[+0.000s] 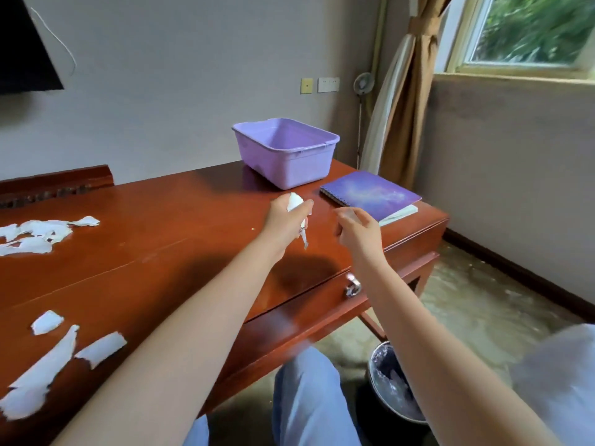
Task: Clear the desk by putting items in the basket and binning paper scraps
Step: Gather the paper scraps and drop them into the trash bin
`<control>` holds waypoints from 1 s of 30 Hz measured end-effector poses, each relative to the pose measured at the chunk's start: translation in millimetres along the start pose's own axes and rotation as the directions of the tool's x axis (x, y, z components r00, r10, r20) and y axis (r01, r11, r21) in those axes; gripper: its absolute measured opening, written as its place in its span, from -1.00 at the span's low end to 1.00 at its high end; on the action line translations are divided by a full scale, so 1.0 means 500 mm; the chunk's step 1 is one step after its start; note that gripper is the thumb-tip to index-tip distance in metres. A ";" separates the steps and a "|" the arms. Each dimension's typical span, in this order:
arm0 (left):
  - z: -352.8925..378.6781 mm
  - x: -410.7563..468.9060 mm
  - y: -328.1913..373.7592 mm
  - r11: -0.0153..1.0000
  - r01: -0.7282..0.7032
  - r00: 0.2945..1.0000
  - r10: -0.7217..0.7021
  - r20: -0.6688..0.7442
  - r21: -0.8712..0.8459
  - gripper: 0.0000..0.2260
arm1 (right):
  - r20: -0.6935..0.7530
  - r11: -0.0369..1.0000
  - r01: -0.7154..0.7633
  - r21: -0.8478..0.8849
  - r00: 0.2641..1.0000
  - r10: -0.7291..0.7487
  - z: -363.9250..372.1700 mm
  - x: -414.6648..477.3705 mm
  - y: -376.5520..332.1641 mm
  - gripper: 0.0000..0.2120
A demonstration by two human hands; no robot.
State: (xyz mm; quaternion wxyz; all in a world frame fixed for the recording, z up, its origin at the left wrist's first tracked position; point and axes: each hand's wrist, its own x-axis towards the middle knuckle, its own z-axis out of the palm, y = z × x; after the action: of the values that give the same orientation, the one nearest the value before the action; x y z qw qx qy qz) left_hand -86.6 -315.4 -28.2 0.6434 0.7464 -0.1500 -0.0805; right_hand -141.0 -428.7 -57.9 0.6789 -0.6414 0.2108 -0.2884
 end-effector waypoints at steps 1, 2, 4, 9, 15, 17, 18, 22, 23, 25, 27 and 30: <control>0.035 -0.003 -0.003 1.000 0.000 0.999 0.000 0.037 -0.015 -0.78 | -0.045 1.000 -0.009 0.008 0.999 0.009 -0.032 0.003 0.007 -0.81; 0.069 -0.007 -0.006 1.000 0.003 0.997 -0.001 0.073 -0.026 -0.78 | -0.089 1.000 -0.021 0.017 0.996 0.023 -0.065 0.007 0.016 -0.80; 0.135 -0.015 -0.017 0.999 -0.001 0.990 0.006 0.138 -0.039 -0.78 | -0.170 0.998 -0.047 0.032 0.984 0.052 -0.128 0.012 0.037 -0.81; 0.282 -0.025 -0.074 1.000 0.004 0.957 0.000 0.289 -0.014 -0.80 | -0.313 0.995 -0.091 0.043 0.945 0.100 -0.259 0.016 0.095 -0.81; 0.414 -0.023 -0.174 0.995 0.031 0.882 -0.071 0.466 0.093 -0.81 | -0.377 0.972 -0.229 0.043 0.898 0.228 -0.377 0.044 0.213 -0.82; 0.450 -0.015 -0.213 0.991 0.057 0.866 -0.109 0.489 0.121 -0.82 | -0.393 0.960 -0.278 0.030 0.880 0.267 -0.407 0.062 0.260 -0.82; 0.466 -0.009 -0.232 0.988 0.070 0.861 -0.128 0.492 0.135 -0.83 | -0.403 0.952 -0.305 0.023 0.869 0.288 -0.421 0.073 0.283 -0.83; 0.521 0.020 -0.307 0.969 0.135 0.837 -0.223 0.500 0.207 -0.84 | -0.449 0.918 -0.396 0.012 0.818 0.359 -0.471 0.105 0.358 -0.81; 0.534 0.027 -0.327 0.963 0.154 0.832 -0.248 0.496 0.223 -0.83 | -0.460 0.909 -0.416 0.011 0.806 0.374 -0.481 0.112 0.377 -0.82; 0.559 0.039 -0.365 0.946 0.203 0.823 -0.305 0.478 0.253 -0.82 | -0.475 0.889 -0.459 0.008 0.780 0.407 -0.499 0.122 0.419 -0.86; 0.586 0.047 -0.406 0.928 0.257 0.797 -0.362 0.483 0.271 -0.83 | -0.484 0.862 -0.507 0.015 0.751 0.449 -0.514 0.129 0.461 -0.90; 0.625 0.055 -0.468 0.897 0.342 0.772 -0.438 0.460 0.279 -0.83 | -0.477 0.830 -0.557 0.035 0.720 0.504 -0.531 0.138 0.520 -0.89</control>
State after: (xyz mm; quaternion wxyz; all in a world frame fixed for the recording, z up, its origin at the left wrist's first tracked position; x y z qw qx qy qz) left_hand -130.5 -587.1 -306.1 0.4791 0.7671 -0.1634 -0.3941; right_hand -232.1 -670.5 -333.5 0.6249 -0.5017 0.5582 -0.2149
